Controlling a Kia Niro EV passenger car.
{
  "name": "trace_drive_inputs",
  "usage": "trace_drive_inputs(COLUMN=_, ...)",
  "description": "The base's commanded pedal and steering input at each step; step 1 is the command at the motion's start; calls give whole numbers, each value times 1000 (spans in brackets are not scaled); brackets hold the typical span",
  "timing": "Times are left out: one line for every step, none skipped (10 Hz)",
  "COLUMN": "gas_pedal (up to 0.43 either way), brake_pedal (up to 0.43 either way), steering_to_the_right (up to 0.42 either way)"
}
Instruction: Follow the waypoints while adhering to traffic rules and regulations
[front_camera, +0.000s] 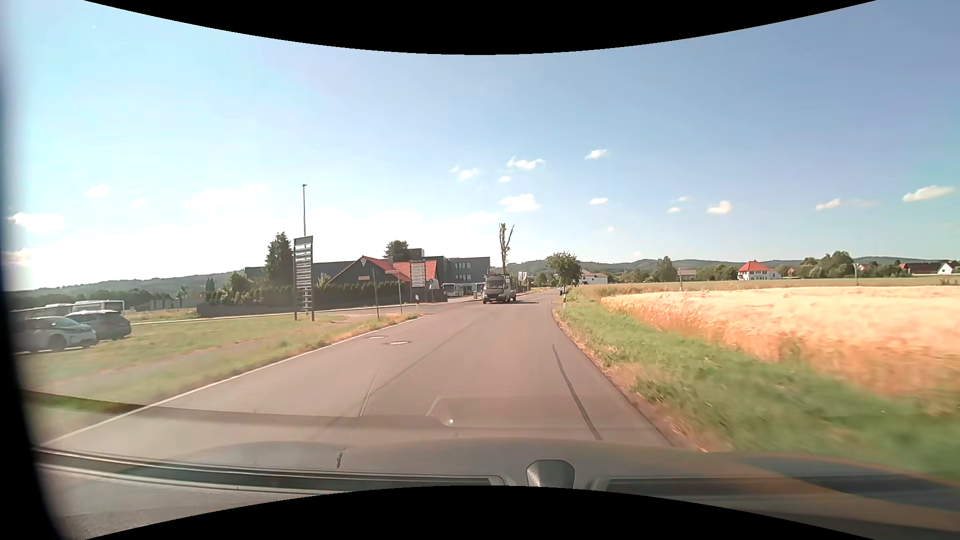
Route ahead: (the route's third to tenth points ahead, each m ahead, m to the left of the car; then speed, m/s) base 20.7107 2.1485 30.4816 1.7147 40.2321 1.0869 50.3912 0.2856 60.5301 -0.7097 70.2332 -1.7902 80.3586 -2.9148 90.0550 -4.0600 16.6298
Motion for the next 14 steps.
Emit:
trace_drive_inputs(gas_pedal=177, brake_pedal=6, steering_to_the_right=15)
trace_drive_inputs(gas_pedal=177, brake_pedal=6, steering_to_the_right=15)
trace_drive_inputs(gas_pedal=177, brake_pedal=6, steering_to_the_right=15)
trace_drive_inputs(gas_pedal=177, brake_pedal=6, steering_to_the_right=15)
trace_drive_inputs(gas_pedal=189, brake_pedal=6, steering_to_the_right=14)
trace_drive_inputs(gas_pedal=189, brake_pedal=6, steering_to_the_right=14)
trace_drive_inputs(gas_pedal=189, brake_pedal=6, steering_to_the_right=13)
trace_drive_inputs(gas_pedal=189, brake_pedal=6, steering_to_the_right=13)
trace_drive_inputs(gas_pedal=189, brake_pedal=6, steering_to_the_right=13)
trace_drive_inputs(gas_pedal=189, brake_pedal=6, steering_to_the_right=12)
trace_drive_inputs(gas_pedal=189, brake_pedal=6, steering_to_the_right=12)
trace_drive_inputs(gas_pedal=189, brake_pedal=6, steering_to_the_right=12)
trace_drive_inputs(gas_pedal=189, brake_pedal=6, steering_to_the_right=12)
trace_drive_inputs(gas_pedal=189, brake_pedal=6, steering_to_the_right=12)
